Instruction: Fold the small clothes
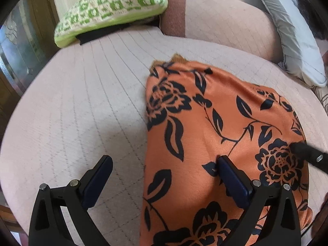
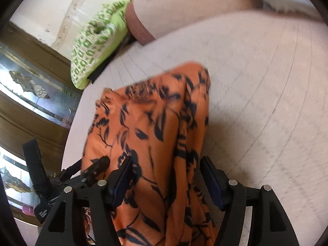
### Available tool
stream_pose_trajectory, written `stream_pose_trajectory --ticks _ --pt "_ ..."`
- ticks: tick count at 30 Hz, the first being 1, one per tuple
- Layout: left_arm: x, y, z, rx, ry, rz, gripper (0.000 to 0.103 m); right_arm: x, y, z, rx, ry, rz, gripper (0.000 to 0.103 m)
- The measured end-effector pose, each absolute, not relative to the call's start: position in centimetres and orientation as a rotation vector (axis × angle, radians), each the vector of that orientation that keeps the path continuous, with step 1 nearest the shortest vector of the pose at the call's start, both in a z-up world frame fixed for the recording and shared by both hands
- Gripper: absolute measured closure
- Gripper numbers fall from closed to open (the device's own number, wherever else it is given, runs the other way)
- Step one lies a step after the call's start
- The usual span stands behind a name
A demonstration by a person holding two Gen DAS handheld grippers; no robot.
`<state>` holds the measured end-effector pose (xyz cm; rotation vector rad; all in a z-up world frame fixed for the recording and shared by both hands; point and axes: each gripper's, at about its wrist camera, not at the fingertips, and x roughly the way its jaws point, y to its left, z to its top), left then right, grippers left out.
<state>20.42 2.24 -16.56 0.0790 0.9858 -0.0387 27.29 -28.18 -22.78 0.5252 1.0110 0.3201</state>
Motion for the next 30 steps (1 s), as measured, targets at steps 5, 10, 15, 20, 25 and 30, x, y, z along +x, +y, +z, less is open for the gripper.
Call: stream_pose_trajectory --ticks 5,10,15,20,25,30 --pt "20.1 2.3 -14.9 0.092 0.917 0.006 0.001 26.1 -28.5 -18.9 0.441 0.829 0.313 0.034" --pt "20.0 2.0 -14.2 0.114 0.889 0.015 0.001 25.5 -26.7 -17.5 0.384 0.744 0.396 0.051" --pt "20.6 1.5 -15.4 0.158 0.918 0.021 0.001 26.5 -24.9 -19.2 0.349 0.81 0.435 0.063" --pt "21.4 1.5 -16.9 0.154 0.952 0.016 0.001 28.0 -26.2 -22.4 0.406 0.922 0.419 0.072" --pt "21.6 1.2 -17.1 0.184 0.936 0.015 0.001 28.4 -25.9 -23.0 0.346 0.926 0.411 0.075" --pt "21.7 0.9 -16.5 0.177 0.927 0.011 0.001 28.6 -26.0 -22.5 0.351 0.935 0.436 0.075"
